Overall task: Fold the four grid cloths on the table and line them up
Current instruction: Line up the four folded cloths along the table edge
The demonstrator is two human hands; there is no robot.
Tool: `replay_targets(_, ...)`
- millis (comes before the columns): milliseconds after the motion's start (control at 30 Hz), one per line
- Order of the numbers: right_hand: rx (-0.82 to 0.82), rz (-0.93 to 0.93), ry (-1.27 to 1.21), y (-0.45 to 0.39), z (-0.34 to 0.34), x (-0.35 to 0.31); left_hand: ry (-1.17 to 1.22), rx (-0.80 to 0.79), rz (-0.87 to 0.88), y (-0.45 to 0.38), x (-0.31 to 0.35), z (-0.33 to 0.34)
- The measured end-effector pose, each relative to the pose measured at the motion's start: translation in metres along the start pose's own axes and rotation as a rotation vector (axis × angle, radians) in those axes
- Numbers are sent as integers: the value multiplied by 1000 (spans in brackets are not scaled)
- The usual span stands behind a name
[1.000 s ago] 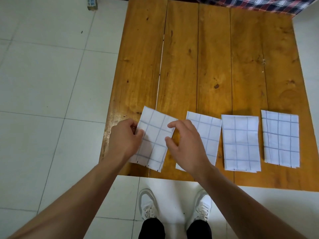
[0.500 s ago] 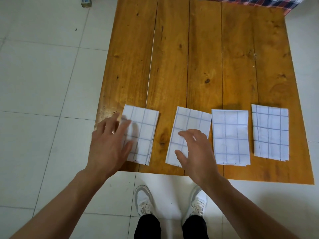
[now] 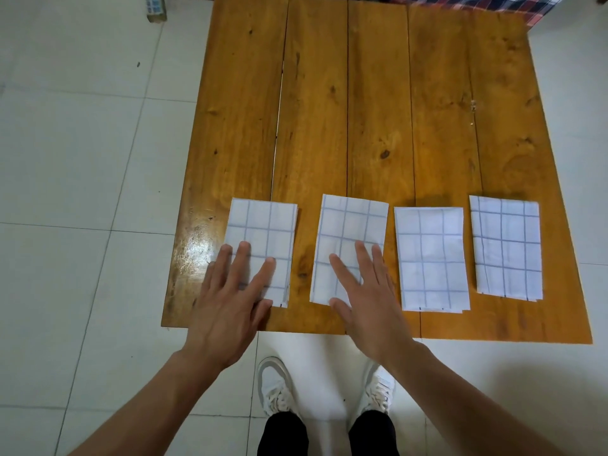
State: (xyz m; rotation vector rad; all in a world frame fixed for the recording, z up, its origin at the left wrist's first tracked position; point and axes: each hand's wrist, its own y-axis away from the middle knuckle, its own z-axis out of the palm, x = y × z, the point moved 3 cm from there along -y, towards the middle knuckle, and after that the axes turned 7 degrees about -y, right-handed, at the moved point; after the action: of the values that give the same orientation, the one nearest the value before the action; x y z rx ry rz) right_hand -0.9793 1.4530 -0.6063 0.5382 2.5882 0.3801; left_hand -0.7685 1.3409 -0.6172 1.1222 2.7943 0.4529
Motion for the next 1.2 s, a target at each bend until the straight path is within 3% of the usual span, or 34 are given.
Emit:
replay_targets(367,-6,-62,-55,-32,-15,5,75,8,-129,-44,24,-20)
replay_targets(1200,-13,-40,-25,-35,-13,3,49,-48,-90,-42,17,-19)
